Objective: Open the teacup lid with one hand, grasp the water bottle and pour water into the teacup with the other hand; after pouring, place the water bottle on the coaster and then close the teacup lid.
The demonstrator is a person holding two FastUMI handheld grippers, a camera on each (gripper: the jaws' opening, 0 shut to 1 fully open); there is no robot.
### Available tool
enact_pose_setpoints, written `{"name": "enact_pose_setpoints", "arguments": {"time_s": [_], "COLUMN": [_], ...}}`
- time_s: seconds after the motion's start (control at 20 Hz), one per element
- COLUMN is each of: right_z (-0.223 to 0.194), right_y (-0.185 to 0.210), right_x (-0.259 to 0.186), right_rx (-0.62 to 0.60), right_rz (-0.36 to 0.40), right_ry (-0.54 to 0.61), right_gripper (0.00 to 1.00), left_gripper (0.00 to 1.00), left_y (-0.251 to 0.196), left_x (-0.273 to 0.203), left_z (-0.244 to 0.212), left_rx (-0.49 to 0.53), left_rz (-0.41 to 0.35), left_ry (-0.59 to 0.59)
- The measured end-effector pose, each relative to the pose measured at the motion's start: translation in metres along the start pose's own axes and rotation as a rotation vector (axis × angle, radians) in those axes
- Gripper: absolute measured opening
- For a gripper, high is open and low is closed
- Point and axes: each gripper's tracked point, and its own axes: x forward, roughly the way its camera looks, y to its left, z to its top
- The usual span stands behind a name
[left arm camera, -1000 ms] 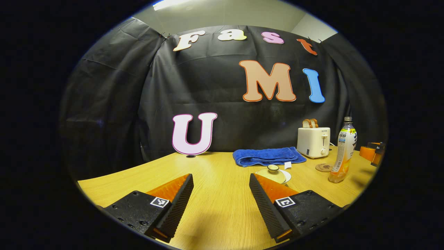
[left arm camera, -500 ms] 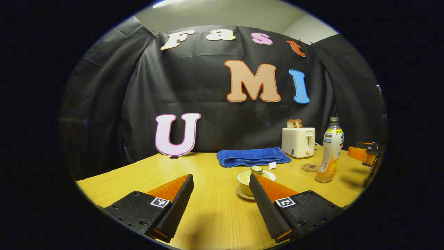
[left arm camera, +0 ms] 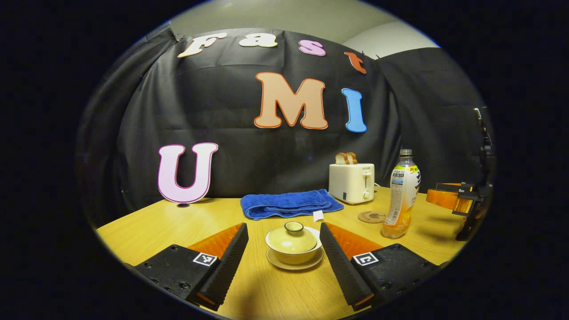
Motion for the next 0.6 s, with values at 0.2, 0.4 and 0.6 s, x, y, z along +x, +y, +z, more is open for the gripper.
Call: {"name": "enact_pose_setpoints", "arguments": {"time_s": [0.2,0.4,0.6], "right_z": [0.000,0.000,0.000], "right_y": [0.001,0.001,0.001], "right_x": [0.000,0.000,0.000], "right_rx": [0.000,0.000,0.000], "right_rz": [0.005,0.005,0.006], "right_ry": [0.000,0.000,0.001], "right_gripper": [0.95,0.94,0.94], "left_gripper": [0.94,0.90,0.80], "left_y": [-0.005,-0.010,-0.016], "left_x": [0.021,0.034,0.039], "left_z": [-0.001,-0.004,-0.010], "left_rx": [0.001,0.001,0.011], "left_rz": [-0.033,-0.063,-0.096], "left_ry": [0.003,0.017,0.058]}}
